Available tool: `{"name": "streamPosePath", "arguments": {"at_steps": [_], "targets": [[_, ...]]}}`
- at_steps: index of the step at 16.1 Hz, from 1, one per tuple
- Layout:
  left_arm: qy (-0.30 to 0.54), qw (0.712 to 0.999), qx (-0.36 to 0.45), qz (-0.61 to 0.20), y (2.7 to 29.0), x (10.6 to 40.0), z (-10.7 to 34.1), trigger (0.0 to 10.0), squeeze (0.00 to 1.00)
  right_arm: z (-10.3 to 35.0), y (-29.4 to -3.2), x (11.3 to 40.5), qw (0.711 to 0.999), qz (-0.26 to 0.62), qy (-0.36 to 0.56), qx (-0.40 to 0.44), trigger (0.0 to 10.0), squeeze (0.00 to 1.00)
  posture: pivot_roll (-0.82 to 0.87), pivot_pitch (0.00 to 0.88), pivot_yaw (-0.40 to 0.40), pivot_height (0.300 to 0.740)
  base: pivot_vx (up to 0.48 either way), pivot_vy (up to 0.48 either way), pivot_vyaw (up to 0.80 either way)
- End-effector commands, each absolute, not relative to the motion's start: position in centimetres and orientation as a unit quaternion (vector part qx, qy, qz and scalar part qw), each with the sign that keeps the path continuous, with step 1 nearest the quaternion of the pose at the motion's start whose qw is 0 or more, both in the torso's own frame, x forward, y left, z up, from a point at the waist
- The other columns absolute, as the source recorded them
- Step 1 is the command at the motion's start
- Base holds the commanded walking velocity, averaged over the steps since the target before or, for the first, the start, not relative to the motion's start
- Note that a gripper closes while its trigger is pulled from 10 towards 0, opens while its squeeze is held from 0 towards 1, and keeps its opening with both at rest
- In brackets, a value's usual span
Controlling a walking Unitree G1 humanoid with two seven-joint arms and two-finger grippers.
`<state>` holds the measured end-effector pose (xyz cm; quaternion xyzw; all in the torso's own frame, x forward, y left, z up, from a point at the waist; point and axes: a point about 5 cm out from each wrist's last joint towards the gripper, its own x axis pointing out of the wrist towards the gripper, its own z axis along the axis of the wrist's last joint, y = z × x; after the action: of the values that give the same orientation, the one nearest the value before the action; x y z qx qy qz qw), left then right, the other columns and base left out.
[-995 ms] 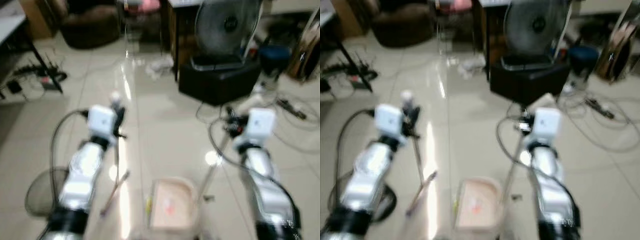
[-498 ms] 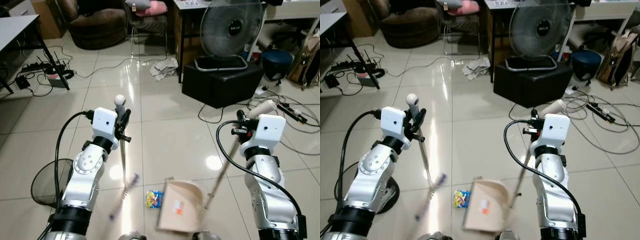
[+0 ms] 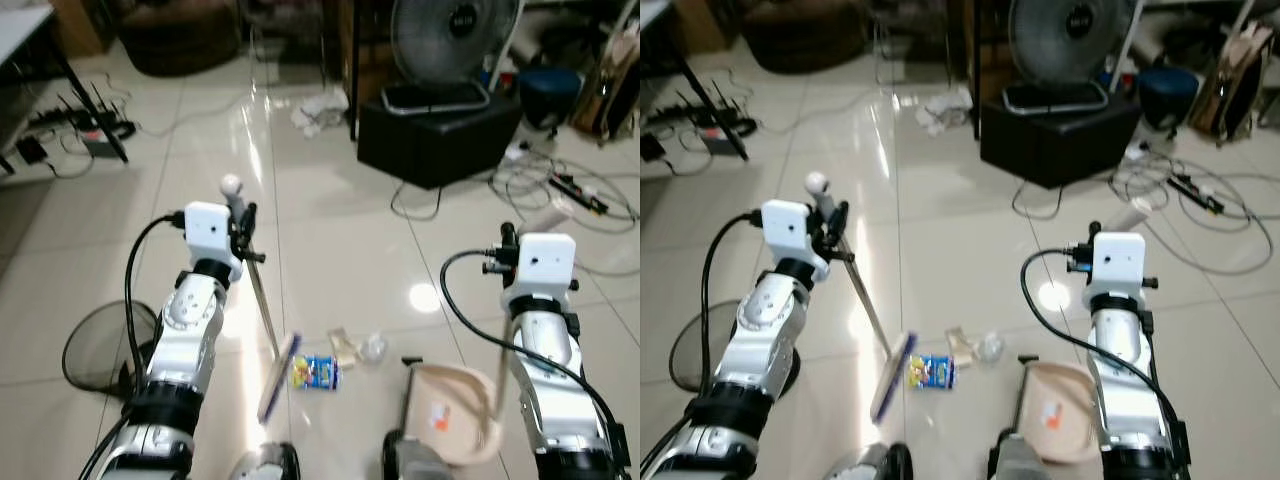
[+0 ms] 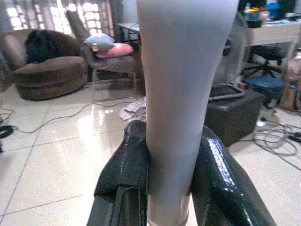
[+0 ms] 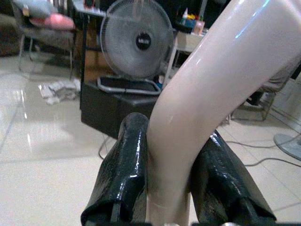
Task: Sweep floor
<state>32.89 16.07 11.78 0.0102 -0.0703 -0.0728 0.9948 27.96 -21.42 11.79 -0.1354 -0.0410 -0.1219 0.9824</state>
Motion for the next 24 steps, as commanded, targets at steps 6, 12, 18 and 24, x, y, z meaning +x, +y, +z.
{"name": "streamPosePath", "arguments": {"at_steps": [6, 12, 18, 24], "targets": [[-0.142, 0.988, 0.032, -0.056, 16.5, 33.0, 12.9, 10.0, 0.0, 13.5, -21.8, 29.4, 0.972, -0.128, -0.124, -0.155, 10.0, 0.0, 0.01, 0.31, 0.096, 0.74, 0.0, 0.0, 0.0], [-0.162, 0.984, 0.045, -0.051, 17.1, 33.0, 13.5, 10.0, 0.0, 14.0, -20.4, 31.0, 0.97, -0.063, -0.154, -0.175, 10.0, 0.0, 0.02, 0.339, 0.063, 0.74, 0.0, 0.0, 0.0], [-0.174, 0.983, 0.049, -0.043, 17.1, 33.4, 14.0, 10.0, 0.0, 14.6, -17.5, 32.6, 0.961, -0.013, -0.215, -0.173, 10.0, 0.0, 0.05, 0.357, 0.057, 0.74, 0.0, 0.0, 0.0], [-0.172, 0.983, 0.037, -0.046, 16.3, 33.5, 13.8, 10.0, 0.0, 13.2, -14.2, 33.0, 0.963, 0.018, -0.216, -0.158, 10.0, 0.0, 0.06, 0.359, 0.059, 0.74, 0.0, 0.0, 0.0]]}}
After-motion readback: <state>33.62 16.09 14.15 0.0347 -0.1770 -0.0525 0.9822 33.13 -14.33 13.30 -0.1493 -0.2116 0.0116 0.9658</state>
